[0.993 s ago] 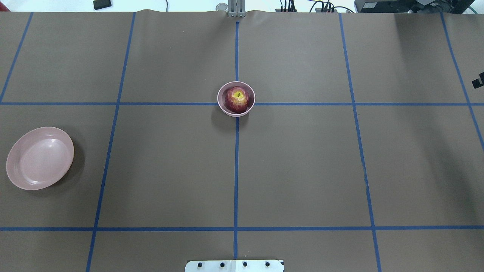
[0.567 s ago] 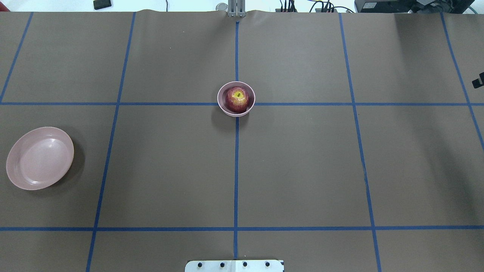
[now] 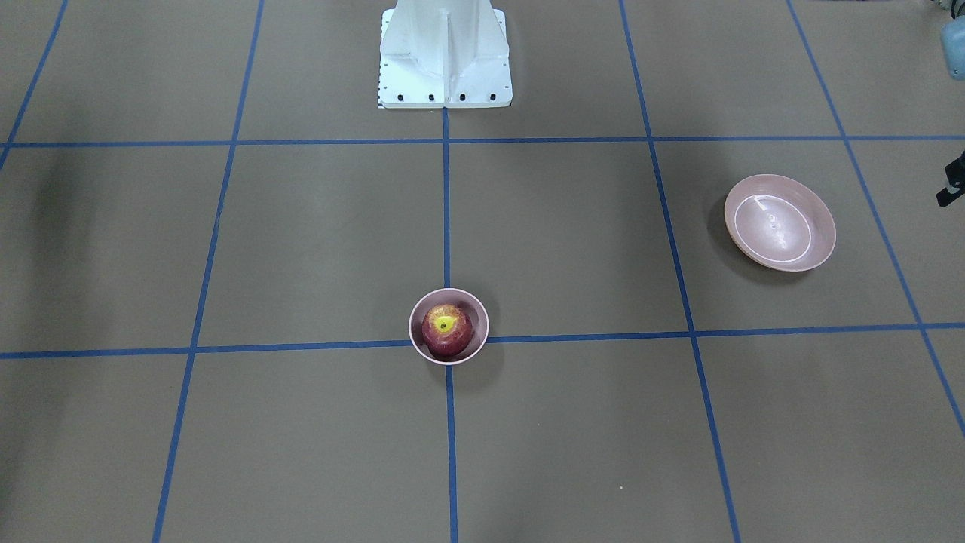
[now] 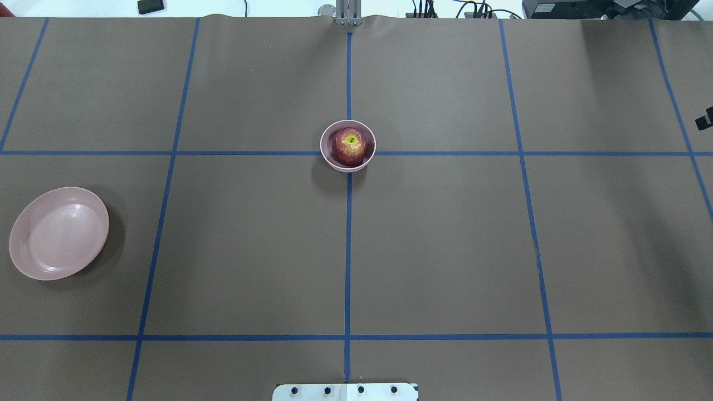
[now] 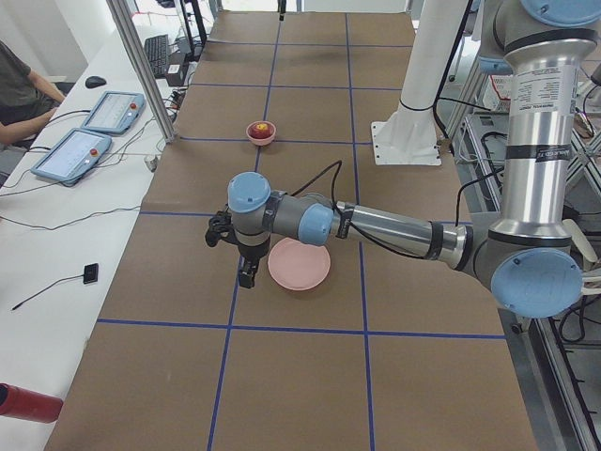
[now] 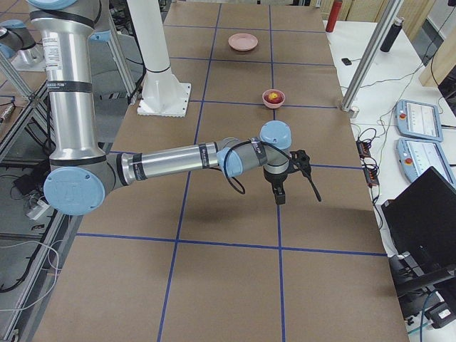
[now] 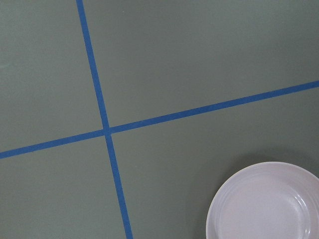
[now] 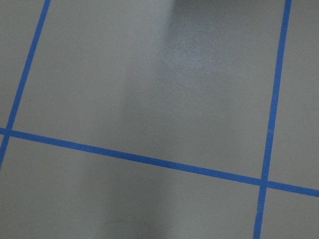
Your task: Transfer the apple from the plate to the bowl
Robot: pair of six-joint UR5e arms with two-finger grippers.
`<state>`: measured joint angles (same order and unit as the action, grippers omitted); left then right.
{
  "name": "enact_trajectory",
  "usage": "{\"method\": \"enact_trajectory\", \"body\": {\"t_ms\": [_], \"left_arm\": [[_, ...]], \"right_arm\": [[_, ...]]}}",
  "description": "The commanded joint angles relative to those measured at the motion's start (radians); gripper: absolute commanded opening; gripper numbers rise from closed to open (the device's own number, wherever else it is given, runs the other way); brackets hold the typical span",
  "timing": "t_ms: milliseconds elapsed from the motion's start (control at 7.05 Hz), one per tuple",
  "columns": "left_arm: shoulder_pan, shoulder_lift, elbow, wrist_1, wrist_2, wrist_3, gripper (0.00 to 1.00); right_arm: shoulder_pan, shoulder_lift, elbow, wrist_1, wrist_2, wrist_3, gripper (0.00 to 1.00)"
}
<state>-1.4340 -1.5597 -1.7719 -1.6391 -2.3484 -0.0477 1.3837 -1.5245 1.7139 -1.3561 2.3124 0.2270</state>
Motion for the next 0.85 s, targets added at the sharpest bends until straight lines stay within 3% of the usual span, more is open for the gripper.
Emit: {"method": "enact_trajectory", "body": {"t_ms": [0, 709], "left_arm": [[0.001, -0.002, 0.000, 0.002, 0.001, -0.003, 0.98], [0.000, -0.003, -0.007, 0.002, 0.004, -0.003, 0.98]], "right_arm": [[0.000, 0.000, 0.001, 0.000, 0.001, 0.000, 0.99], [0.000, 0.009, 0.001, -0.001, 0.001, 0.000, 0.99]]}}
